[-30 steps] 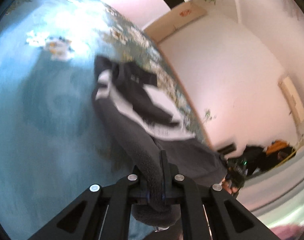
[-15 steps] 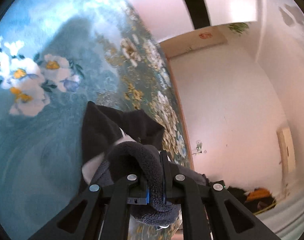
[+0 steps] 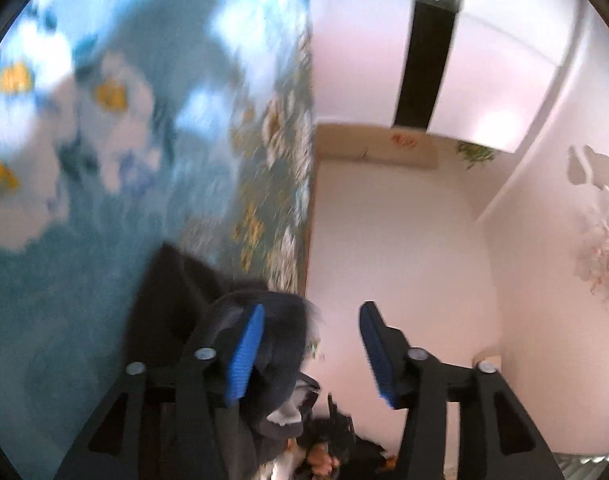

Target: Fold clothes

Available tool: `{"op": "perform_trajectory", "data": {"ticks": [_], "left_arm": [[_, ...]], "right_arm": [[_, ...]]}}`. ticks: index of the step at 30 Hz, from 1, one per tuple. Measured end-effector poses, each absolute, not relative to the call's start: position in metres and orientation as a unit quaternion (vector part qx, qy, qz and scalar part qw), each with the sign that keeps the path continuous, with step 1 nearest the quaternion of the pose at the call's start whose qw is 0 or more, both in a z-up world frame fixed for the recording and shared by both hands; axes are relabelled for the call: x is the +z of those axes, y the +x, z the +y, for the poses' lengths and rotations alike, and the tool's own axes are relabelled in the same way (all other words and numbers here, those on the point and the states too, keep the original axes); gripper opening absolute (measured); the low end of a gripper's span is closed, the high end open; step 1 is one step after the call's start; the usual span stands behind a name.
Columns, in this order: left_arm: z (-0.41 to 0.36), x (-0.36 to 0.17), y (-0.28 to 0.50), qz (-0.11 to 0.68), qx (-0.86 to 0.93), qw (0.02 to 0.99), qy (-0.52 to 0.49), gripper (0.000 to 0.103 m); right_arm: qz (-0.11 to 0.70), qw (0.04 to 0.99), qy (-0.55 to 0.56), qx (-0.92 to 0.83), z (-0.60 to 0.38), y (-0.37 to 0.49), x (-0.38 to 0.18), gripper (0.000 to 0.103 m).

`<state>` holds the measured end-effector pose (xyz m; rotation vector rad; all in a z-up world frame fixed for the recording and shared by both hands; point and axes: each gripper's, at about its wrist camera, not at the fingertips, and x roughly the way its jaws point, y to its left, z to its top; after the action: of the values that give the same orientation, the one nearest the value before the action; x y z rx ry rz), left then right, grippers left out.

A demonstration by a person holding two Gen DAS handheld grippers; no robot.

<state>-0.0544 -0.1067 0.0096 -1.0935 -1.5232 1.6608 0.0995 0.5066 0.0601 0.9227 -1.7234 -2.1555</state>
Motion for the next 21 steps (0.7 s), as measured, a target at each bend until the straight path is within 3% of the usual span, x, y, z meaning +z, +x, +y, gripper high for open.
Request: {"op": "perform_trajectory", "data": {"ticks": [6,13,14,15,17,19,20,21], "left_arm": [[-0.094,0.003,-0.057,-0.446,0.719,0.242,-0.476,0.061],[-0.054,0.006,-0.074,-0.385,0.722,0.267,-0.509,0.059],[-0.051,0.01,-0.072,-0.372,0.729,0.268,-0.508,0.054],[-0.047,0.015,-0.072,-0.357,0.738,0.27,-0.505,0.041],[-0.039,0.026,-0.068,-0.322,0.759,0.269,-0.498,0.027],[-0.037,0.037,-0.061,-0.294,0.776,0.264,-0.491,0.013],[-0.038,0.039,-0.056,-0.284,0.783,0.264,-0.486,0.012],[-0.039,0.043,-0.052,-0.28,0.789,0.269,-0.475,0.011]], "right_arm": [[-0.53,0.069,0.37,-0.76,0.504,0.101,0.046,0.043],[-0.481,0.064,0.407,-0.774,0.47,0.06,0.039,0.043],[-0.474,0.058,0.409,-0.778,0.467,0.055,0.041,0.043],[-0.471,0.058,0.408,-0.78,0.465,0.052,0.042,0.043],[-0.469,0.059,0.4,-0.785,0.462,0.049,0.047,0.042],[-0.457,0.058,0.386,-0.799,0.46,0.05,0.056,0.029],[-0.447,0.052,0.385,-0.806,0.458,0.05,0.061,0.025],[-0.437,0.05,0.383,-0.812,0.456,0.05,0.066,0.012]]}}
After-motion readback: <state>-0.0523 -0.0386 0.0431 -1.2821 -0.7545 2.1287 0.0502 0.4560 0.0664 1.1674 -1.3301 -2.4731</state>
